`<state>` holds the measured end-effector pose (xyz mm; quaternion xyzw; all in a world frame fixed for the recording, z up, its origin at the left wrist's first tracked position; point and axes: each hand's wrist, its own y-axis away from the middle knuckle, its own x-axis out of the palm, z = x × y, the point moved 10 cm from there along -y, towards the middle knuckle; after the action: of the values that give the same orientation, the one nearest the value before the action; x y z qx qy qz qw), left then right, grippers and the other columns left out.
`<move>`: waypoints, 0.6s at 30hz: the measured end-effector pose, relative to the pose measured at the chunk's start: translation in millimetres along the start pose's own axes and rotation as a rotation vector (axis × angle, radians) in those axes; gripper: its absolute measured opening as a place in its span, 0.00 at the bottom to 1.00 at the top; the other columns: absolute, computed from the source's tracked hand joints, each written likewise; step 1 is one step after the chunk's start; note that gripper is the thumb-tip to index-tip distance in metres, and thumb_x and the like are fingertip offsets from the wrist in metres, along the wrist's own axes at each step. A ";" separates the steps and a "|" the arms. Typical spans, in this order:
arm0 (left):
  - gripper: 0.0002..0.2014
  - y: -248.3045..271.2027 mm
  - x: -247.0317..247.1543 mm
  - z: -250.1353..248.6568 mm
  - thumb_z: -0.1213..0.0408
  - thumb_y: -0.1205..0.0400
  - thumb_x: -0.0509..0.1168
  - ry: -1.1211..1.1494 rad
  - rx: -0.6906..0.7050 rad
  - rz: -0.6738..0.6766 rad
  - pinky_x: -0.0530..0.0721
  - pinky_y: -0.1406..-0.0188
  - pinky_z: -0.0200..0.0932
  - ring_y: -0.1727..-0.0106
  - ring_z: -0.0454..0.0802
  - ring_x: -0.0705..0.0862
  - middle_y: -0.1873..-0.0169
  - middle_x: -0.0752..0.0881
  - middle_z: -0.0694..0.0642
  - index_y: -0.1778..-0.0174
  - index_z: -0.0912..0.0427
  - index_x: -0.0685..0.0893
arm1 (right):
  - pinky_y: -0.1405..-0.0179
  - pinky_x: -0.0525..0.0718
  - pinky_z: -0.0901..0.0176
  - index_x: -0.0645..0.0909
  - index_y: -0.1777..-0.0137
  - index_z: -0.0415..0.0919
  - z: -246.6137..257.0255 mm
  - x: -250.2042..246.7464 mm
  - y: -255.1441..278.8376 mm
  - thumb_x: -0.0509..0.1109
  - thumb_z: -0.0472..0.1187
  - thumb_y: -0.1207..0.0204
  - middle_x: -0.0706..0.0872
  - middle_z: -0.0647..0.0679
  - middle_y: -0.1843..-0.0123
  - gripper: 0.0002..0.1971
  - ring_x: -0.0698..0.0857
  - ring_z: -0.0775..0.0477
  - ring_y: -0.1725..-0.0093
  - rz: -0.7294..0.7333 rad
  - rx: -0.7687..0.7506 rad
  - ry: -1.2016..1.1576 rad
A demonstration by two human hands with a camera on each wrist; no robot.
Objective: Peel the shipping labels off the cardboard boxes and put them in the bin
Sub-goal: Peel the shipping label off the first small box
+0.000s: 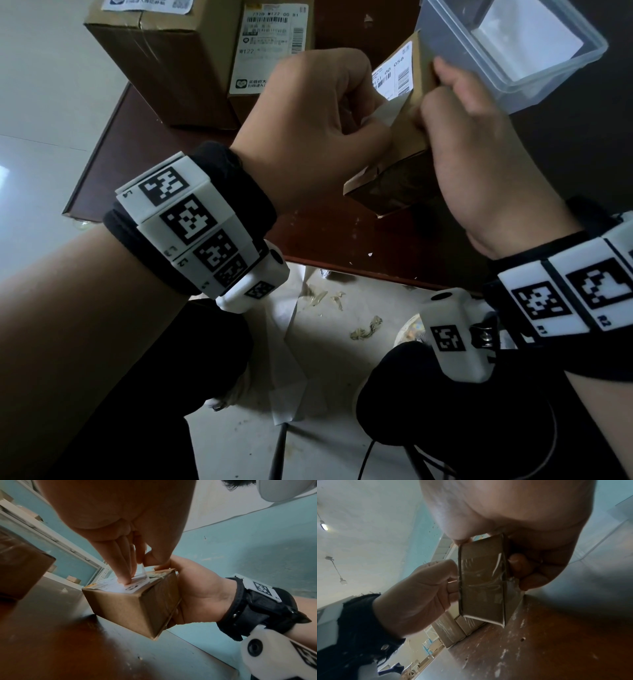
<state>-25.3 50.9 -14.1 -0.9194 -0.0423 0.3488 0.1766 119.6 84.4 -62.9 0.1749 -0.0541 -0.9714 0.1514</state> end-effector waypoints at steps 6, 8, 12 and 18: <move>0.05 1.5 -2.8 1.7 0.64 0.25 0.67 0.108 -0.057 -0.035 0.86 0.62 0.59 0.57 0.57 0.90 0.58 0.91 0.60 0.59 0.63 0.82 | 0.26 0.85 0.54 0.61 0.07 0.54 1.4 0.3 -0.3 0.57 0.56 0.17 0.81 0.58 0.22 0.36 0.83 0.64 0.28 0.001 0.008 -0.019; 0.08 1.2 -3.8 -3.0 0.68 0.26 0.66 0.175 -0.050 -0.045 0.86 0.64 0.60 0.55 0.58 0.90 0.56 0.87 0.63 0.52 0.62 0.78 | 0.26 0.84 0.55 0.62 0.08 0.54 1.2 -0.3 -0.9 0.57 0.56 0.16 0.81 0.59 0.22 0.35 0.84 0.65 0.30 0.002 0.004 -0.024; 0.12 0.2 1.1 -1.5 0.70 0.25 0.64 0.113 -0.071 0.027 0.81 0.71 0.39 0.63 0.40 0.86 0.61 0.84 0.38 0.46 0.62 0.85 | 0.26 0.83 0.56 0.60 0.07 0.56 0.0 3.1 0.1 0.58 0.57 0.17 0.81 0.63 0.24 0.36 0.83 0.67 0.31 0.019 0.003 -0.002; 0.10 2.7 0.2 -1.0 0.66 0.25 0.64 0.003 -0.055 0.018 0.75 0.64 0.29 0.65 0.40 0.83 0.65 0.81 0.38 0.58 0.57 0.92 | 0.21 0.81 0.53 0.58 0.06 0.56 -0.8 6.0 1.0 0.58 0.57 0.15 0.79 0.61 0.20 0.36 0.80 0.66 0.25 0.029 -0.018 0.008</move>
<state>-24.6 48.1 -14.5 -0.9247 -0.0431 0.3479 0.1483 114.9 81.5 -65.4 0.1767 -0.0475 -0.9688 0.1673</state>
